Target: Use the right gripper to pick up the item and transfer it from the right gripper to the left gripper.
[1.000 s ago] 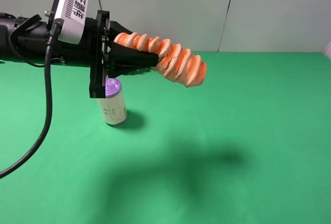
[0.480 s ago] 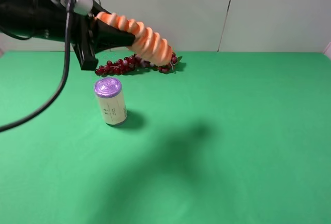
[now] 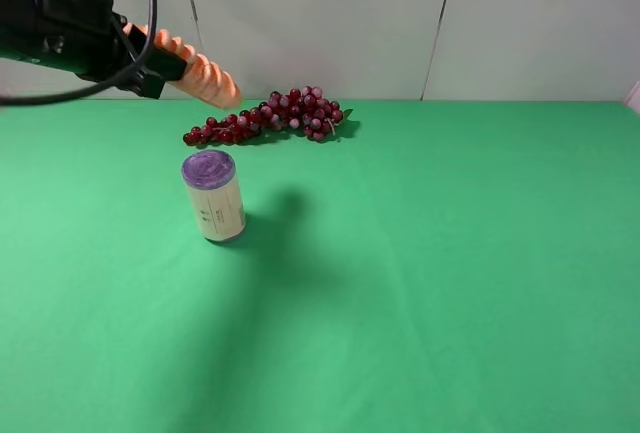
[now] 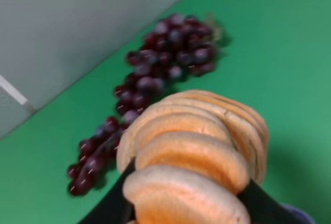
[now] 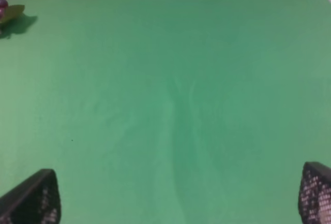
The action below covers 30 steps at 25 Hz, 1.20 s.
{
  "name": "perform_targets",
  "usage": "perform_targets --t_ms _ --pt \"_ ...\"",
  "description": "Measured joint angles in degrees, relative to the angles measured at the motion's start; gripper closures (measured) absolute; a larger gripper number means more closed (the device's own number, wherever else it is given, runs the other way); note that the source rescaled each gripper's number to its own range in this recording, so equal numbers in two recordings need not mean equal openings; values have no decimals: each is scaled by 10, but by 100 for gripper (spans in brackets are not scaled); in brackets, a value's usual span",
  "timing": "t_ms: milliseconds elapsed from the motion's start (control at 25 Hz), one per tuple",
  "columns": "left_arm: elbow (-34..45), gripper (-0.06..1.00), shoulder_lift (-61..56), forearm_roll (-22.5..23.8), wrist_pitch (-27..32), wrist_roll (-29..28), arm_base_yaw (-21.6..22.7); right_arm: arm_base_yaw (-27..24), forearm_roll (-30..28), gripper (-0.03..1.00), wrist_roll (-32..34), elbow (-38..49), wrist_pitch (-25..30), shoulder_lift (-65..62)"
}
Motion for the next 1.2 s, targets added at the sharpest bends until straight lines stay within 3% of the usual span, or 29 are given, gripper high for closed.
perform_targets --t_ms 200,440,760,960,1120,1200 --pt "7 94 -1 79 -74 -146 -2 0 0 -3 0 0 0 0" --pt "95 94 0 134 -301 -308 -21 0 0 -3 0 0 0 0" --pt "187 94 62 222 -494 -457 -21 0 0 -3 0 0 0 0" --pt "193 94 134 317 -556 -555 -21 0 0 -3 0 0 0 0" --pt "193 94 189 397 -567 -610 -21 0 0 -3 0 0 0 0" --pt "196 94 209 411 -570 -623 -21 0 0 -3 0 0 0 0"
